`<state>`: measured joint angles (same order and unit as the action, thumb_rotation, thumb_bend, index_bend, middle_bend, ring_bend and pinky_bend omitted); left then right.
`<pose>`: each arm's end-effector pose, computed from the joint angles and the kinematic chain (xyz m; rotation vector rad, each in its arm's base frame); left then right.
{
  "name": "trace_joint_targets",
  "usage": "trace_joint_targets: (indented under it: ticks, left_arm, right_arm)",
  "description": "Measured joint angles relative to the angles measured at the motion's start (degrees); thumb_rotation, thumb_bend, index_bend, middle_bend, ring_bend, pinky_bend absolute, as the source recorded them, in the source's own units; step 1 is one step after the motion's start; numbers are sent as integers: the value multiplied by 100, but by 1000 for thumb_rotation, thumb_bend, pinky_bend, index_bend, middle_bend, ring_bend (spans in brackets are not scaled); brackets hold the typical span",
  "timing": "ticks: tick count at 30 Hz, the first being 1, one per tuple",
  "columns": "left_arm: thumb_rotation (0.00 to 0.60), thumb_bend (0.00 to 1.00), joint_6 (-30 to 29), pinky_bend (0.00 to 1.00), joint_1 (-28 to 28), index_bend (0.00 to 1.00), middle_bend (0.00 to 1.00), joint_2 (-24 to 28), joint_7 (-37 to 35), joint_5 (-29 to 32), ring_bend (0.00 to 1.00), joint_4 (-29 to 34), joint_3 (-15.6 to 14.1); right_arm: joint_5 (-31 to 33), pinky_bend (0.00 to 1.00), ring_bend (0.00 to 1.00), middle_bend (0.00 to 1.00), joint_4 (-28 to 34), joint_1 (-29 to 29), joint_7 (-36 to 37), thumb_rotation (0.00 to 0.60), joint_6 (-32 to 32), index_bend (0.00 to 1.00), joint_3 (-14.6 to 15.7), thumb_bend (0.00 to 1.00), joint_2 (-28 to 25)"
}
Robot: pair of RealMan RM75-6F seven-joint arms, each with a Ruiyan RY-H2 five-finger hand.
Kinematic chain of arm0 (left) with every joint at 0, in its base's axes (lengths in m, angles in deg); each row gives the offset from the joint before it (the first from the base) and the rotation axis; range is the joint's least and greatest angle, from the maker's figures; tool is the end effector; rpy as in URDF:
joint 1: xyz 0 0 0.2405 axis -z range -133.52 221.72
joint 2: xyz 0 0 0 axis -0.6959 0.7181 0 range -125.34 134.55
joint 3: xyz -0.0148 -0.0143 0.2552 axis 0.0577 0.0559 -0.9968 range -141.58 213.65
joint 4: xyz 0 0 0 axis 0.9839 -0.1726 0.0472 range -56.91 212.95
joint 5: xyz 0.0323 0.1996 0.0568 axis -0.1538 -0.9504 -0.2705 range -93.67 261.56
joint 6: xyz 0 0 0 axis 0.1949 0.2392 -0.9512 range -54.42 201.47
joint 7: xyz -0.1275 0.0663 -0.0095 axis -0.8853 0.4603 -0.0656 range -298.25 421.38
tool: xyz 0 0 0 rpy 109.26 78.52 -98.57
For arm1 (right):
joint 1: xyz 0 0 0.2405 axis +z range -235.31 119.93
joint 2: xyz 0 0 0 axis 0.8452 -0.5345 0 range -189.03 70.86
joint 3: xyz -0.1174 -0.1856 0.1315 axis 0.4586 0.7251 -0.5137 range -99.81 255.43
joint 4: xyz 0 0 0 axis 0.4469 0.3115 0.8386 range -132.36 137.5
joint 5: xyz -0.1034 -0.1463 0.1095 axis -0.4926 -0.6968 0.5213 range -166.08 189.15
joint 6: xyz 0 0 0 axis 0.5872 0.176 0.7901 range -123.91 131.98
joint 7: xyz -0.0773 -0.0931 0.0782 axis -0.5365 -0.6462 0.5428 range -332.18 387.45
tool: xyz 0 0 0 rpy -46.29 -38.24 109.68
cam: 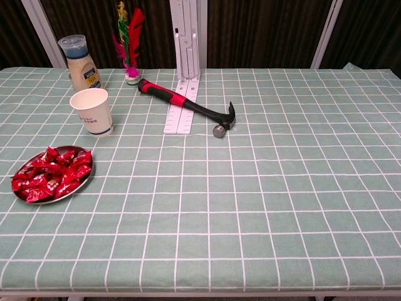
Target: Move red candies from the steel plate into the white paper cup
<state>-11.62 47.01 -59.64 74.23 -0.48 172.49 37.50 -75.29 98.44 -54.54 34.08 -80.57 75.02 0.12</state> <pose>-0.3147 0.1647 0.1531 -1.4211 -0.8155 -0.7145 -0.3086 -0.1711 0.1784 1.3545 -0.9889 0.9556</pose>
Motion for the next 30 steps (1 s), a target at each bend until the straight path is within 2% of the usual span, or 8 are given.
trace_joint_targets:
  ticks: [8,10,12,14,16,18,23,30]
  left_arm:
    - [600,156,51,228,38,341,364,3,-167,4,175,73,8]
    - [600,156,49,263,49,343,364,1,-190,31,189,93,38]
    - [600,156,26,457,71,353,367,-17,-181,51,246,84,93]
    - [600,156,56,766,121,370,395,-24,-179,55,372,84,124]
    - [600,156,132,933,190,400,435,-20,-251,28,475,88,141]
    - [600,157,266,994,324,420,461,-24,-351,-46,529,56,167]
    - [600,157,711,1000,768,424,479,-115,-744,-262,659,-153,245]
    - [600,125,1568,1000,1522,388,446,-419,-844,-468,670,-464,335]
  right_arm:
    - [-35,125,16,191,-21,-35,42,600,-88,95,-1,113,-47]
    - [-45,125,16,191,-32,-41,58,600,-112,95,-12,113,-70]
    - [-58,125,16,191,-37,-36,62,600,-119,95,-20,113,-89]
    - [-84,125,16,191,-42,-26,71,600,-121,95,-23,113,-103]
    - [-95,125,16,191,-46,-3,75,600,-99,95,-28,112,-112]
    - [-105,126,16,191,-45,22,77,600,-67,95,-32,112,-118]
    - [-145,142,16,190,-32,78,56,600,-8,95,-32,113,-142]
    - [-130,171,16,188,-21,69,54,600,-7,95,-20,112,-183]
